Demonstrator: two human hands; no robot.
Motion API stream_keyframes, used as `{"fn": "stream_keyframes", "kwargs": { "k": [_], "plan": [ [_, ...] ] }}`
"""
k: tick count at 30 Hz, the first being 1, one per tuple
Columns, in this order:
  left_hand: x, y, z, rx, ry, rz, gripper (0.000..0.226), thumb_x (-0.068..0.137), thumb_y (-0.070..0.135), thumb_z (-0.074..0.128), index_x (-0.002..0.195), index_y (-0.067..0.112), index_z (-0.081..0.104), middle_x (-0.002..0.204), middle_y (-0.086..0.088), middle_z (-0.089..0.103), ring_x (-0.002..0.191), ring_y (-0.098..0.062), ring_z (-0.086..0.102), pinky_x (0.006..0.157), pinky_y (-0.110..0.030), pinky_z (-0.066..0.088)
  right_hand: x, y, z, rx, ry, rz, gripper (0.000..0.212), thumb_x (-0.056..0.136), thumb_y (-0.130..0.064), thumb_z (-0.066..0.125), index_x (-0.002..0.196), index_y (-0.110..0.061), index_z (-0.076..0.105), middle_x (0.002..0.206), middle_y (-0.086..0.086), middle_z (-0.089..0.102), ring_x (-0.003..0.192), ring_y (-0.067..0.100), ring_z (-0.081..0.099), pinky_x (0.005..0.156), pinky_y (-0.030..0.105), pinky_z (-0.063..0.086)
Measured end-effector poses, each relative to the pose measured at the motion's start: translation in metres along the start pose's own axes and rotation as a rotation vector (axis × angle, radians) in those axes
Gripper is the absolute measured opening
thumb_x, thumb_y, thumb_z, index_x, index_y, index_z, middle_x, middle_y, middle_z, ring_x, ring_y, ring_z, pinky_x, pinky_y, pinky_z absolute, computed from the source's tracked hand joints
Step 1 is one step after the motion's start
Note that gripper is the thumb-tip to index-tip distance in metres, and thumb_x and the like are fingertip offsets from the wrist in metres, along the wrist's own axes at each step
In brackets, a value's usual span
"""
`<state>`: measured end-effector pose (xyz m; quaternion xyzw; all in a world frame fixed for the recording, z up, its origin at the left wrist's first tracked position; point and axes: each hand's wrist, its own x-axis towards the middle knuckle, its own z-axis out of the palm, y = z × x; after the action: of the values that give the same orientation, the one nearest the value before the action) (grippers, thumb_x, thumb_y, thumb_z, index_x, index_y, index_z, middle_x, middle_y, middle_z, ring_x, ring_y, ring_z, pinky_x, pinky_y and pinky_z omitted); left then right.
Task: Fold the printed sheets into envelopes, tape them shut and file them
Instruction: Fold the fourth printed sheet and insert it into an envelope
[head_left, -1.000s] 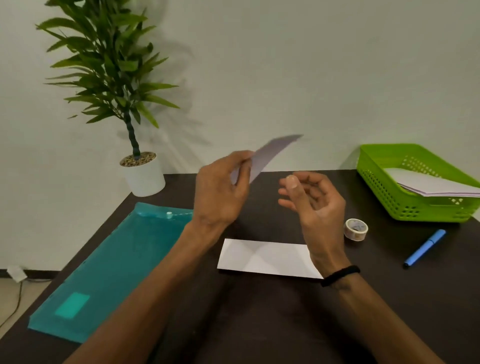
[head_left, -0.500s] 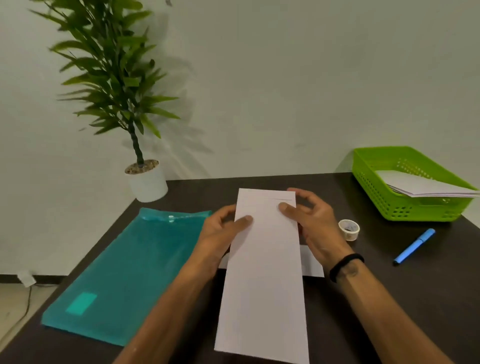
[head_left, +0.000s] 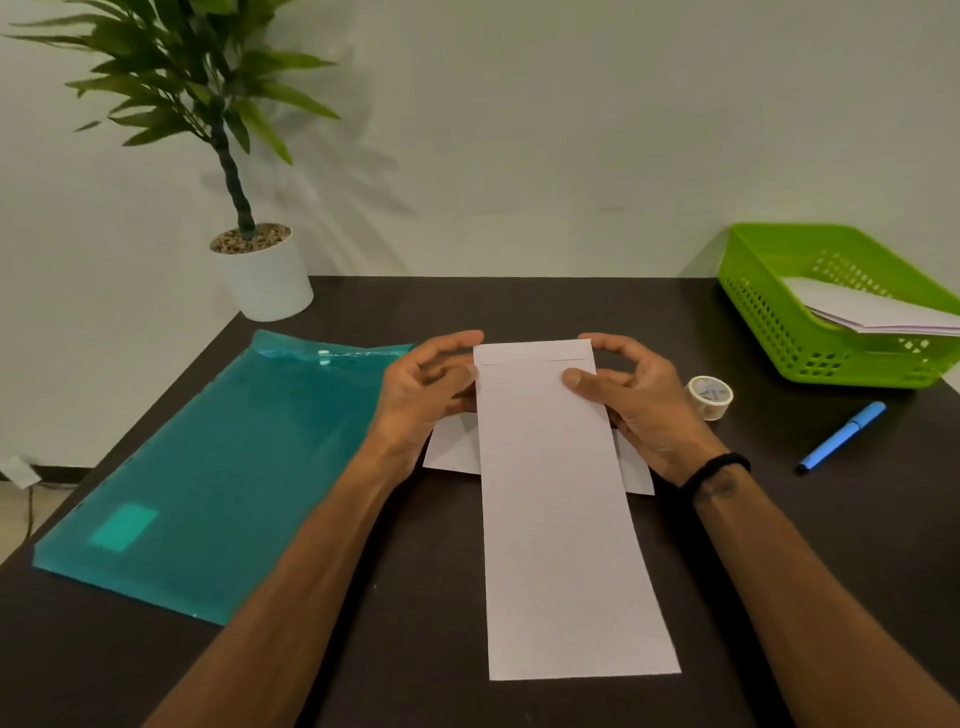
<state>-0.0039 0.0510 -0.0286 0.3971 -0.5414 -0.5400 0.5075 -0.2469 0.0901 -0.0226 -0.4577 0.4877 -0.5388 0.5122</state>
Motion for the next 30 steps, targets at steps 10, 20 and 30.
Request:
{"fn": "stream_keyframes", "kwargs": {
  "k": [10, 20, 30],
  "plan": [
    [0.002, 0.002, -0.002, -0.118, -0.04, -0.078, 0.035, 0.093, 0.001, 0.071, 0.124, 0.015, 0.07, 0.11, -0.006, 0.079, 0.106, -0.025, 0.075, 0.086, -0.035, 0.063, 0.0, 0.0, -0.001, -0.009, -0.025, 0.008, 0.049, 0.087, -0.011, 0.08, 0.131, -0.021, 0.061, 0.11, 0.014, 0.08, 0.101, 0.035, 0.078, 0.087, 0.049, 0.064],
    [0.003, -0.004, 0.0, 0.135, 0.022, 0.054, 0.029, 0.092, 0.012, 0.077, 0.118, 0.025, 0.074, 0.114, 0.0, 0.073, 0.107, -0.017, 0.072, 0.08, -0.029, 0.063, 0.0, 0.0, -0.002, -0.049, -0.04, 0.014, 0.052, 0.086, -0.013, 0.082, 0.132, -0.023, 0.061, 0.11, 0.014, 0.08, 0.102, 0.035, 0.077, 0.092, 0.054, 0.061],
    [0.002, -0.011, -0.001, 0.619, 0.195, 0.367, 0.016, 0.094, 0.029, 0.074, 0.109, 0.025, 0.076, 0.111, 0.011, 0.072, 0.099, 0.0, 0.066, 0.086, -0.01, 0.054, 0.001, -0.001, -0.001, -0.114, -0.051, 0.028, 0.056, 0.085, -0.015, 0.083, 0.135, -0.024, 0.059, 0.109, 0.012, 0.08, 0.1, 0.032, 0.078, 0.095, 0.058, 0.059]
  ]
}}
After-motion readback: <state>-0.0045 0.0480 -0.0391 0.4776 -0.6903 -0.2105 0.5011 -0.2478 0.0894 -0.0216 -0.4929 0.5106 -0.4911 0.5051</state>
